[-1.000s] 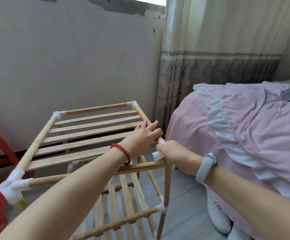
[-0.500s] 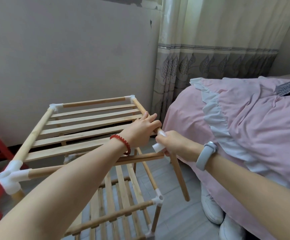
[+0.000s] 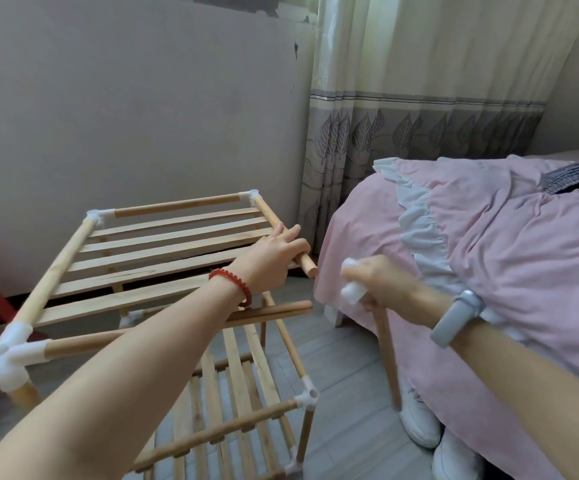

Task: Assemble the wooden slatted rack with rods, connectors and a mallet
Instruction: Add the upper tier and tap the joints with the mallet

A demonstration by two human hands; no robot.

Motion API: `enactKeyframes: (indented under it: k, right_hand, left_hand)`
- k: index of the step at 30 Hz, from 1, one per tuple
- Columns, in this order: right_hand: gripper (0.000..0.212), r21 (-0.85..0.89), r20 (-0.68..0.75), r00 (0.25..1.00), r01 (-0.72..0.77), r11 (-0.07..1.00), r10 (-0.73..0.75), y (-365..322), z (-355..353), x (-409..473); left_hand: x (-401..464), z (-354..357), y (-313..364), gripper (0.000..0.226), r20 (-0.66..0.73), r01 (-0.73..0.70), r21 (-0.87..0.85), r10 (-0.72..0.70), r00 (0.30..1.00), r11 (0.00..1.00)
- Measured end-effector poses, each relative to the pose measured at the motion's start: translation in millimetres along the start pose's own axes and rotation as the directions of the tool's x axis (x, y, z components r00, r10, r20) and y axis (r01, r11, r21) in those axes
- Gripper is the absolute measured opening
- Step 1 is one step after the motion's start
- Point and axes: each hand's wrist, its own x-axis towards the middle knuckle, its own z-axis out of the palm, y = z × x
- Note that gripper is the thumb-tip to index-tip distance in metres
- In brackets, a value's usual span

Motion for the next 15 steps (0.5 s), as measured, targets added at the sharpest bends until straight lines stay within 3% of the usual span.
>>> enactKeyframes:
  k: [2,7,9,11,12,13,15]
  right_hand:
    - [0.027,0.379,-0.108,0.990,-0.043,0.925,0.090,14.8,-15.1,5.1]
    - [0.025,0.580,-0.155,0.978,-0.023,0.814,0.137,31.6,-8.6,8.7]
    - [0.023,0.581,-0.197,0.977,0.049,0.812,0.082,22.4,-6.7,7.7]
    - [0.025,0.576,-0.240,0.971,0.127,0.807,0.019,15.6,-5.7,8.0]
    - [0.026,0.587,-0.249,0.968,0.143,0.797,0.010,14.6,-3.9,8.5]
    - [0.026,0.595,-0.253,0.967,0.147,0.790,0.010,15.9,-1.0,8.3]
    - [0.024,0.569,-0.239,0.971,0.131,0.812,0.011,20.9,7.1,7.9]
  left_hand:
    - [-1.7,-2.0,5.5,0.039,-0.044,-0.007,-0.040,0.006,0.999,0.999]
    - [-12.6,-7.0,17.9,0.056,-0.020,0.044,-0.054,-0.046,0.999,0.998]
    - [-25.9,-11.6,20.8,0.046,-0.203,0.060,-0.105,-0.081,0.976,0.993]
    - [-43.6,-16.5,28.9,0.021,-0.467,0.014,-0.080,-0.050,0.883,0.997]
    - [-53.4,-18.8,34.7,0.013,-0.505,0.009,-0.056,-0.036,0.862,0.998]
    - [-60.9,-18.2,39.6,0.014,-0.445,0.031,-0.058,-0.054,0.894,0.998]
    - [-68.6,-12.6,48.3,0.028,-0.103,0.124,-0.039,-0.127,0.986,0.992]
